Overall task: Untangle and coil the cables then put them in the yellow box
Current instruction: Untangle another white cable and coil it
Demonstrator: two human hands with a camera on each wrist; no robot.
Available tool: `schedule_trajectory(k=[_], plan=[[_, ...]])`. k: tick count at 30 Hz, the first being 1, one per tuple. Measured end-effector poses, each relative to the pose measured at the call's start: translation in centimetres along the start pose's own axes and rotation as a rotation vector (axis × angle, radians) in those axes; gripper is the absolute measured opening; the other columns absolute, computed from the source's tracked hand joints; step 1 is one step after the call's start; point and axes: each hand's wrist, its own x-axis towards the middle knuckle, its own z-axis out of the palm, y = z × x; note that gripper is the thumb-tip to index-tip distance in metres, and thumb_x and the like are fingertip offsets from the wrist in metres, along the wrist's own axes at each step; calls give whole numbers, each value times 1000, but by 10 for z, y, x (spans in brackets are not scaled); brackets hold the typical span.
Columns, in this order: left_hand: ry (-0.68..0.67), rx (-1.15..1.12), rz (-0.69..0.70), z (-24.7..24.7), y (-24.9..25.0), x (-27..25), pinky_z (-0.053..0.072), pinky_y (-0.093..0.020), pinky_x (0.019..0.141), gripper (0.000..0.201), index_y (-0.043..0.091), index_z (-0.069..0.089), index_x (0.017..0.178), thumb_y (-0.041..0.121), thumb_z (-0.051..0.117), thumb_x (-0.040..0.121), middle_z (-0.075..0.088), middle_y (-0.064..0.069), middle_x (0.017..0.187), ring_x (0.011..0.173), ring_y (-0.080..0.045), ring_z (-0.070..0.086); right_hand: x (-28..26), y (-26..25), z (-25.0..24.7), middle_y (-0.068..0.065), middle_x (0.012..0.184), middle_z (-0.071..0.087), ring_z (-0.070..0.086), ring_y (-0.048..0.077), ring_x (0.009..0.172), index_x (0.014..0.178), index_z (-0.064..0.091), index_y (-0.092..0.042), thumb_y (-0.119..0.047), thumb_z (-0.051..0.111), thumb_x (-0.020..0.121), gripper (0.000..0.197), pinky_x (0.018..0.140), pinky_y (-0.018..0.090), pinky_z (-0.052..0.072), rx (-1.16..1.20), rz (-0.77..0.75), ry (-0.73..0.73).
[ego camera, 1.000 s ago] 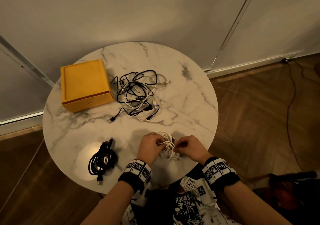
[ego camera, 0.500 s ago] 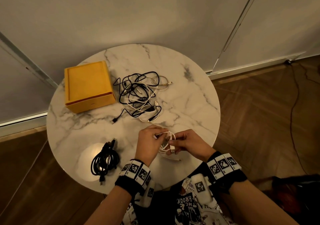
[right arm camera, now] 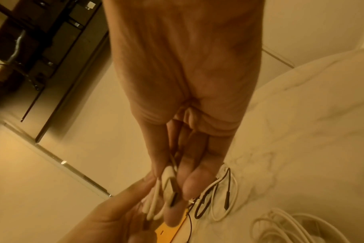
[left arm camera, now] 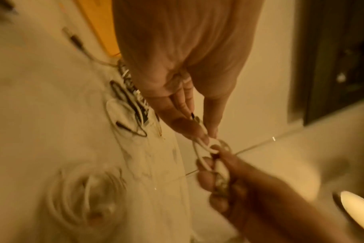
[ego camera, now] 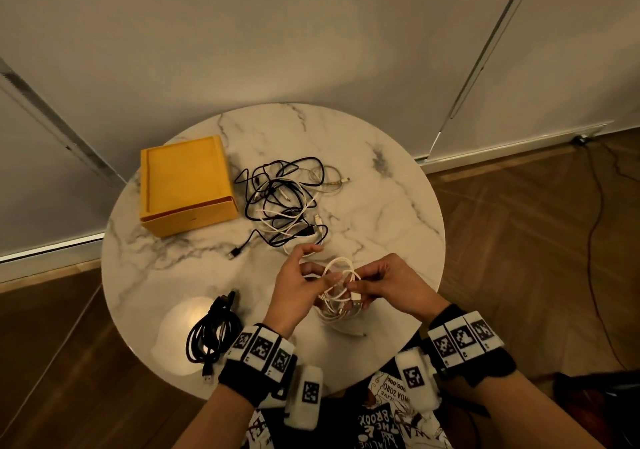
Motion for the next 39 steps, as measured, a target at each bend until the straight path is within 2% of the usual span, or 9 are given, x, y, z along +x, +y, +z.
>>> schedule_trajectory(k=[7, 13, 17, 21, 24, 29, 32, 35, 39], plan=[[27, 625, 261, 1, 6, 10, 54, -39, 55, 18, 18, 57, 78, 25, 73, 79, 63, 1, 72, 57, -16, 63, 7, -8, 5, 24, 77, 71, 63, 19, 59, 92, 75, 0, -10, 72, 85, 13, 64, 37, 54, -131, 6, -55], [-35, 462, 117, -10, 0, 11, 49, -39, 51, 14, 22, 53, 62, 30, 63, 69, 57, 2, 57, 52, -13, 56, 8, -15, 9, 24, 77, 70, 59, 17, 56, 92, 75, -1, -7, 73, 84, 11, 56, 26, 48, -126, 22, -42], [-157, 99, -9, -16, 1, 6, 39, -26, 44, 22, 16, 54, 70, 13, 71, 84, 49, -4, 63, 52, -10, 45, 7, -14, 4, 9, 65, 67, 55, 8, 48, 93, 75, 1, -7, 72, 83, 13, 50, 20, 45, -107, 49, -47], [-215, -16, -86, -19, -1, 3, 43, -24, 46, 9, 8, 56, 85, 6, 64, 89, 52, -2, 63, 48, -10, 47, 4, -8, -3, 11, 69, 69, 59, 13, 52, 94, 75, -1, -5, 72, 83, 12, 51, 21, 47, -95, 80, -77], [-194, 108, -19, -20, -6, 4, 43, -23, 45, 16, 12, 65, 98, 6, 71, 85, 60, -3, 64, 49, -13, 51, 0, -4, -8, 11, 74, 73, 64, 17, 56, 92, 76, -7, -6, 73, 83, 10, 55, 25, 49, -140, 76, -116], [-68, 351, 132, -12, -6, 6, 40, -8, 49, 2, 11, 76, 83, 11, 76, 81, 68, 11, 71, 57, 8, 59, -2, -3, -11, 21, 81, 73, 69, 20, 57, 95, 75, -4, -5, 71, 85, 11, 54, 22, 47, -188, 62, -139], [1, 422, 134, -10, -14, 10, 45, -11, 56, 5, 15, 76, 79, 20, 78, 79, 69, 13, 70, 62, 6, 61, 3, 1, -12, 22, 80, 72, 67, 23, 59, 93, 74, -2, -5, 72, 84, 10, 54, 23, 47, -218, 72, -109], [28, 624, 116, -12, -25, 15, 53, -26, 65, 15, 24, 75, 75, 39, 76, 79, 69, 12, 67, 69, -2, 65, 11, 13, -10, 21, 82, 72, 66, 30, 64, 92, 73, -2, -6, 73, 83, 11, 53, 25, 47, -246, 117, -30], [-18, 905, 53, -14, -38, 23, 53, -30, 66, 30, 28, 75, 80, 57, 67, 79, 72, 9, 76, 75, -10, 66, 16, 29, 2, 19, 83, 73, 69, 21, 58, 92, 71, 1, -9, 73, 83, 13, 44, 15, 43, -306, 173, 60]])
